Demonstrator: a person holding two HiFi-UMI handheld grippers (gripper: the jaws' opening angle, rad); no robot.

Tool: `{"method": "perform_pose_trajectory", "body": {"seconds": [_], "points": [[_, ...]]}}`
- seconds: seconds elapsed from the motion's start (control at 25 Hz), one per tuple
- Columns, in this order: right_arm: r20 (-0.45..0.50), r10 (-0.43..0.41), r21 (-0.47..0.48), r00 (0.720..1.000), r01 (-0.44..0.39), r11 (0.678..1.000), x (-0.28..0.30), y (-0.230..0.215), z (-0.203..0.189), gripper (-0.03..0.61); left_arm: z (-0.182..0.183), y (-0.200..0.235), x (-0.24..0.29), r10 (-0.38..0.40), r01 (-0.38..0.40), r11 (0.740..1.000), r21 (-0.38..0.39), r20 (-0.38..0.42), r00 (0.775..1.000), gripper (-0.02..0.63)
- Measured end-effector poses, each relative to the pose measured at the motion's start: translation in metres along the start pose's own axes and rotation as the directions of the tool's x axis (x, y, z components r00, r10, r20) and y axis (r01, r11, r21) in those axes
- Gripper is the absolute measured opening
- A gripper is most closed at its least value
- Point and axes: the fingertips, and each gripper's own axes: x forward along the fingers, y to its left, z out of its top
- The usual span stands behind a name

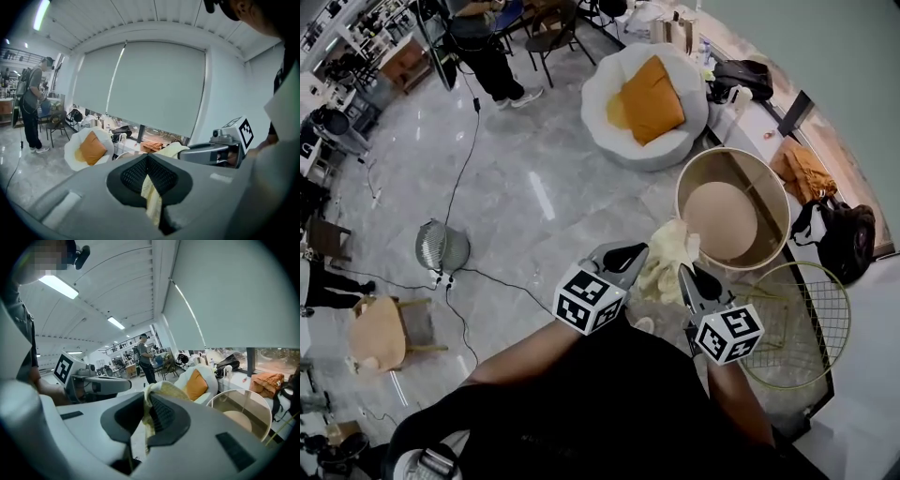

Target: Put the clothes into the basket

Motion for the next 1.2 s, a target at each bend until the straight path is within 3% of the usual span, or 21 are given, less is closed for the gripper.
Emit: {"method": "perform_pose_trajectory", "body": {"seconds": [0.28,0.48,0.88,1.2], "points": [[-0.047,0.124,-0.062,0.991,-0.126,0.99,0.037,0.036,0.002,0.036,-0.002,0.031,-0.037,0.096,-0.096,0.995,-0.022,0.026,0.995,0.0],[-0.095,0.211,-0.094,0.973,-0.22,0.971,0.081,0.071,0.003,0.035,-0.012,0.075,-0.078,0.2,-0.198,0.978,-0.063,0.033,0.979,0.0],[-0.166,0.326,-0.111,0.931,-0.347,0.931,0.191,0.171,0.012,0.035,-0.023,0.189,-0.171,0.338,-0.327,0.933,-0.147,0.057,0.939,0.0],[-0.252,0.407,-0.137,0.878,-0.448,0.883,0.292,0.257,0.012,0.036,-0.037,0.292,-0.243,0.434,-0.41,0.886,-0.214,0.075,0.898,0.0]]}}
